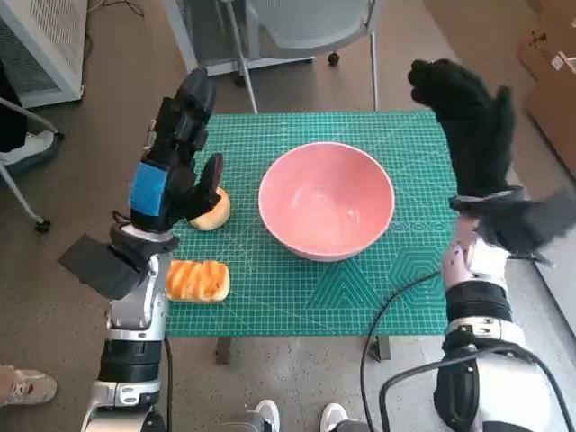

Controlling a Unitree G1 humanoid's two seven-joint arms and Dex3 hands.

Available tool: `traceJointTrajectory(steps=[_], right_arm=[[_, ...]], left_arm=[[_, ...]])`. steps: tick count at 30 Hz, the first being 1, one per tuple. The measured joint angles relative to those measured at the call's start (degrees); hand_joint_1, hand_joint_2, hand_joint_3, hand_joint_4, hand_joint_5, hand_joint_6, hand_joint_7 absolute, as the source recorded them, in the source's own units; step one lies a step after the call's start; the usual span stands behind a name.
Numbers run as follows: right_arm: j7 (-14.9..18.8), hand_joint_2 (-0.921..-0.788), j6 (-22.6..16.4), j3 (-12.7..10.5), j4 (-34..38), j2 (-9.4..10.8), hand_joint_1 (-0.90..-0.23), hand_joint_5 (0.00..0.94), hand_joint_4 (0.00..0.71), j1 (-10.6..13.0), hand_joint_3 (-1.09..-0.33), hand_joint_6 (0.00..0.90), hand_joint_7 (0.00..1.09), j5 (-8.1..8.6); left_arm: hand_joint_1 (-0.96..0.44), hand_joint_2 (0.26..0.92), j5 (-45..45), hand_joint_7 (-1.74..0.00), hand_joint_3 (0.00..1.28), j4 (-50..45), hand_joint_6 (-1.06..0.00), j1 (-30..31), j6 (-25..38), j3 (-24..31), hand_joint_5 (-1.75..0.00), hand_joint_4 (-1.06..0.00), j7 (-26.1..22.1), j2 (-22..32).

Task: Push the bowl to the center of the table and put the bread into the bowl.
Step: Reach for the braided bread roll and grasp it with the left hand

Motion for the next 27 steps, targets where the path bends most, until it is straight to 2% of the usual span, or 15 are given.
traceJointTrajectory(steps=[6,12,18,22,27], right_arm=[[4.62,-0.921,-0.33,0.27,-4.54,0.00,-0.612,0.008,0.278,2.73,-0.643,0.372,0.01,4.02],[7.50,-0.921,0.19,0.46,-7.03,-0.08,-0.609,0.005,0.279,4.31,-0.633,0.370,0.00,6.34],[8.26,-0.921,1.09,0.41,-7.32,-0.85,-0.605,0.004,0.280,4.51,-0.625,0.373,0.01,6.88],[8.29,-0.921,1.41,0.32,-7.29,-1.20,-0.608,0.003,0.280,4.51,-0.607,0.377,0.01,7.11],[8.34,-0.921,2.11,0.16,-7.16,-1.31,-0.612,0.003,0.282,4.54,-0.591,0.380,0.01,7.78]], left_arm=[[-0.58,0.921,0.08,-0.32,0.62,0.11,0.00,-0.41,0.00,-0.34,-0.09,0.00,-0.01,-0.17],[-0.61,0.921,0.09,-0.32,0.61,0.27,0.00,-1.35,-0.01,-0.57,-0.09,0.00,-0.14,-0.18],[-0.60,0.921,0.29,-0.34,0.59,0.23,0.00,-1.57,-0.14,-0.93,-0.10,0.00,-0.27,-0.17],[-0.57,0.894,2.11,-0.36,0.56,-0.64,0.00,-1.38,-0.23,-1.20,-0.11,-0.01,-0.27,0.58],[-0.52,0.784,7.34,-0.34,0.51,-6.91,0.00,-0.26,2.77,-1.80,-0.12,-0.01,-0.79,4.88]])
